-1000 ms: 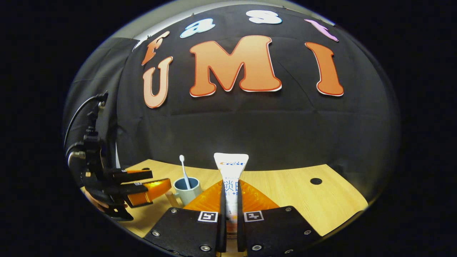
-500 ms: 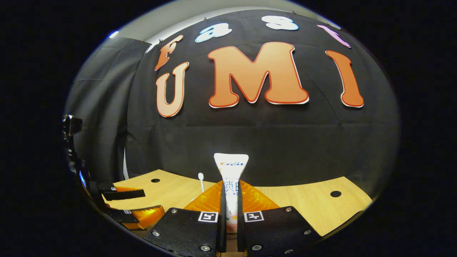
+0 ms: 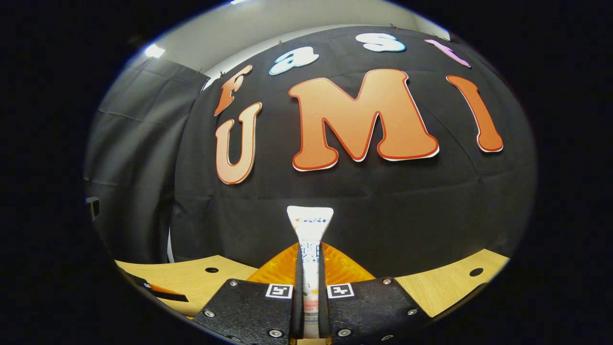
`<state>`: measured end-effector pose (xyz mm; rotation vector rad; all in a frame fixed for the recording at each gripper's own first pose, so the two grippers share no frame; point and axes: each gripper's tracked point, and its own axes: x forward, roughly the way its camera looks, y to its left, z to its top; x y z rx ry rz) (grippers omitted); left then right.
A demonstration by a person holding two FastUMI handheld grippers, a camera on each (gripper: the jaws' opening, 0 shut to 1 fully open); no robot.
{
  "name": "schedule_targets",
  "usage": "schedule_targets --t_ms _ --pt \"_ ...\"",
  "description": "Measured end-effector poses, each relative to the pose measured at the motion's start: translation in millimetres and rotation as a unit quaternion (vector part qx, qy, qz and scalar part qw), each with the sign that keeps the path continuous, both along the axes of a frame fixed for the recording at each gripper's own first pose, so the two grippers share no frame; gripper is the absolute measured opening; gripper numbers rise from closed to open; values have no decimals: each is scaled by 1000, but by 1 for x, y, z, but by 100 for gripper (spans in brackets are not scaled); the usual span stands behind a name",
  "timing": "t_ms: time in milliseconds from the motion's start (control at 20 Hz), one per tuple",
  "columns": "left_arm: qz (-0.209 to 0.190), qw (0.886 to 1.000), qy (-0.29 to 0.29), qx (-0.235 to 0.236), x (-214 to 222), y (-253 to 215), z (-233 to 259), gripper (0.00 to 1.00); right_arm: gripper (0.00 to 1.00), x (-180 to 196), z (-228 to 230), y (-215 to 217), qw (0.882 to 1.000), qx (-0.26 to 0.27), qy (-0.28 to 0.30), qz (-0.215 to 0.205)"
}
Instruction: Put the toothbrush and toothpaste on the desktop into the cup, then pick up the cup and place it on the coaster on the desktop.
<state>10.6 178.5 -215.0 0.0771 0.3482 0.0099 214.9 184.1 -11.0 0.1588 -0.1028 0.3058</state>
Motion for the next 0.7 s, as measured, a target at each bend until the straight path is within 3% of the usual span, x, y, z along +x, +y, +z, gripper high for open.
schedule_targets --t_ms 350,700 --pt "13 1000 3 9 -1 10 -2 97 12 18 -34 29 997 61 25 40" --pt "16 1000 7 3 -2 9 -5 97 12 39 -45 38 996 80 17 24"
